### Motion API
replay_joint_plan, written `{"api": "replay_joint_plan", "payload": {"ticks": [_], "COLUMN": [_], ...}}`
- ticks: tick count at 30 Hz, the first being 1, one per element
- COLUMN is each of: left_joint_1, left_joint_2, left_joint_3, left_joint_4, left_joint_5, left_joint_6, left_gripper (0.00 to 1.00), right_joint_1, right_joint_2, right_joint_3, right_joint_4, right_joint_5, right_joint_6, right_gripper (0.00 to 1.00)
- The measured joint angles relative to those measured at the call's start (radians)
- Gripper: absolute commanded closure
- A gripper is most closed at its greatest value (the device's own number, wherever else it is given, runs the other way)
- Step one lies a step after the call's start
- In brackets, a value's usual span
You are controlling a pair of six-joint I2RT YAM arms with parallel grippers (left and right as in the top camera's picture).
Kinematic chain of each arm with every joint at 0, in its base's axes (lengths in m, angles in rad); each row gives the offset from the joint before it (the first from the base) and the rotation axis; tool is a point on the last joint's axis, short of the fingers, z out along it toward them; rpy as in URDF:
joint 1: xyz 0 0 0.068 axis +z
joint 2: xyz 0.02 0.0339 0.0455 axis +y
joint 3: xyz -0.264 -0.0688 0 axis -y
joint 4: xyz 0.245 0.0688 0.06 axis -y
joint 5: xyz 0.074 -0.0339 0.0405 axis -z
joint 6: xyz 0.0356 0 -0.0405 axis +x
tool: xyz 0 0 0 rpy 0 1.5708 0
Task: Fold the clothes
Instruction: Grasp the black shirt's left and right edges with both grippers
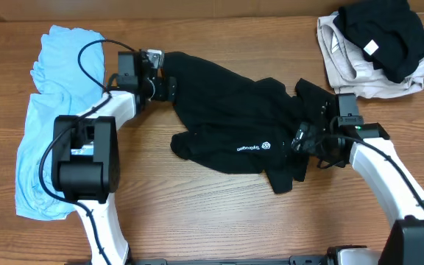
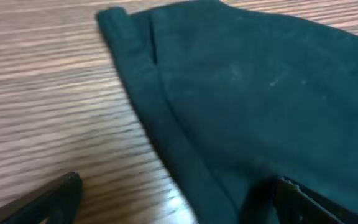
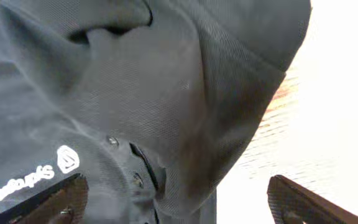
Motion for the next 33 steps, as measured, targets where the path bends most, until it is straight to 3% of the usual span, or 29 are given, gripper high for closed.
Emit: {"api": "replay_joint_plan", "payload": {"ticks": [15,19,22,24,28,33], "left_joint_1": [-0.032,-0.056,-0.07,-0.076,-0.08,-0.074], "left_joint_2": [0.103,0.14,0.149,0.153,0.153,0.129], "left_joint_3": [0.007,0.043,0.049,0.051,0.073,0.134], "left_joint_4": [0.294,0.32,0.327,0.33,0.29,0.092], "left_joint_5": [-0.147,-0.175,-0.185,-0.193,-0.202,-0.22], "left_joint_6": [-0.126,-0.126,-0.129,-0.132,-0.133,-0.134], "left_gripper": [0.32,0.57,0.88,0.96,0.96,0.96], "right_joint_1": [0.0,0.0,0.0,0.0,0.0,0.0], "right_joint_2": [-0.037,-0.037,-0.037,-0.037,-0.037,-0.037], "right_joint_3": [0.0,0.0,0.0,0.0,0.0,0.0], "right_joint_4": [0.058,0.067,0.072,0.072,0.072,0.073], "right_joint_5": [-0.006,-0.006,-0.006,-0.006,-0.006,-0.01], "right_joint_6": [0.0,0.0,0.0,0.0,0.0,0.0], "right_gripper": [0.05,0.06,0.07,0.08,0.09,0.1]}}
